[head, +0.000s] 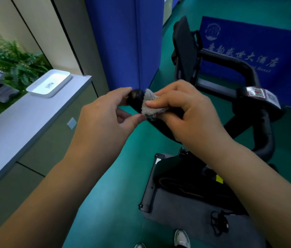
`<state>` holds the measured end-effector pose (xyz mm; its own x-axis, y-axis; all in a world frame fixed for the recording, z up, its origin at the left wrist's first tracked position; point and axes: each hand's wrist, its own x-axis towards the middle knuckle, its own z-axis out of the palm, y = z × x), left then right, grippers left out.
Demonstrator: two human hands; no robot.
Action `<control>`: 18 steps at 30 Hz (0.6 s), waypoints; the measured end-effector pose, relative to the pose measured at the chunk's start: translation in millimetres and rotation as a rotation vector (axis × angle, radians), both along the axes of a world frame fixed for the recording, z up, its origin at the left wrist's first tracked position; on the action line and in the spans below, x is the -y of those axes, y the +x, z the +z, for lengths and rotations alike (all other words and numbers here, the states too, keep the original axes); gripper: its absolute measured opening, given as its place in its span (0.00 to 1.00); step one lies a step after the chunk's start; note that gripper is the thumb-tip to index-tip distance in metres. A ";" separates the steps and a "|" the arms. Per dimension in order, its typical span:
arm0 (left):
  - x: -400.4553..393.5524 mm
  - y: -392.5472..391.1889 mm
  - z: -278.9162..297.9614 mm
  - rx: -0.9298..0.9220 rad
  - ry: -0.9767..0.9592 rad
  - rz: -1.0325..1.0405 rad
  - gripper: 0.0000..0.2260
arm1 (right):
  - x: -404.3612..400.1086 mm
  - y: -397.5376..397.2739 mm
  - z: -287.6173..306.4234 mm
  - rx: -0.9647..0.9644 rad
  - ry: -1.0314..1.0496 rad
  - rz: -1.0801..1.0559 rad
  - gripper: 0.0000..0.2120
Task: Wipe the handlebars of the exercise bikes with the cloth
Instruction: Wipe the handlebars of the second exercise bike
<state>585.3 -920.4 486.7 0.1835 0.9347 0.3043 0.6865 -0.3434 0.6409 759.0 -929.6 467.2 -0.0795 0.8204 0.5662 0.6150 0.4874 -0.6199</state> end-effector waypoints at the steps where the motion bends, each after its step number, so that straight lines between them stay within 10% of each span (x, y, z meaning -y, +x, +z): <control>1: 2.0 2.4 -0.8 0.005 -0.001 0.024 0.24 | 5.4 10.4 -2.4 0.039 -0.042 0.023 0.09; 18: 38.8 70.4 -28.4 0.140 0.041 0.363 0.40 | 13.3 97.4 14.1 0.428 -0.377 0.402 0.10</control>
<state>655.7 -959.2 458.3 -0.2026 0.9178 0.3414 0.6752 -0.1215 0.7275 856.4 -942.9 481.3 -0.5708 0.8151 0.0996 0.6597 0.5274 -0.5354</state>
